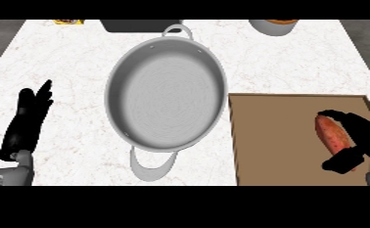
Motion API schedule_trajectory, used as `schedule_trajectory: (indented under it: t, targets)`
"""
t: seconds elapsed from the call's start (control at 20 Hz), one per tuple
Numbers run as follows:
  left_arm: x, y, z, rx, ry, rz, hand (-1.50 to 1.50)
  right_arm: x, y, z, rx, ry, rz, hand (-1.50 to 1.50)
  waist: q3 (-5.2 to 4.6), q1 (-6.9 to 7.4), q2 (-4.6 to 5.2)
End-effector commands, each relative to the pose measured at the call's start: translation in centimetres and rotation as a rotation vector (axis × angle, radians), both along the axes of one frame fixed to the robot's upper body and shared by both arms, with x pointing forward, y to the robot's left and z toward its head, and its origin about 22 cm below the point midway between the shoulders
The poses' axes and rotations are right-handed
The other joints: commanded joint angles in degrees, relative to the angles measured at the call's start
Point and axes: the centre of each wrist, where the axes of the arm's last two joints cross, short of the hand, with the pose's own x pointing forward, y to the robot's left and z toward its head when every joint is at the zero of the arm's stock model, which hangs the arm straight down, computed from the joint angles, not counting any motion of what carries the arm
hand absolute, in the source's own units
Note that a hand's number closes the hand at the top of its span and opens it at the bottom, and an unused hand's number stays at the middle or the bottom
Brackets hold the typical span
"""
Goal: Pick the sweet potato from the tray and place it in the pot
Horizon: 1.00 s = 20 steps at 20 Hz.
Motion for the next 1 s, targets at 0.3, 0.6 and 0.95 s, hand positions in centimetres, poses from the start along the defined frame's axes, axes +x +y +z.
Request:
schedule_trajectory:
  t: [0.3, 0.6, 0.95]
  targets:
    - [1.1, 0.5, -0.4, -0.001, -0.001, 0.015, 0.0, 0.9, -0.2, 1.3, -0.09, -0.141, 0.087, 1.5, 0.12, -0.1, 0.09]
    - [-0.1, 0.7, -1.4, 0.003, -0.018, -0.007, 0.0, 1.1, 0.2, 1.2, -0.138, -0.226, 0.116, 1.5, 0.12, -0.01, 0.08]
    - [0.1, -0.3, -0.8, -0.002, 0.01, 0.008, 0.0, -0.2, 4.7, 1.8, -0.134, -0.321, 0.356, 1.5, 0.11, -0.02, 0.01]
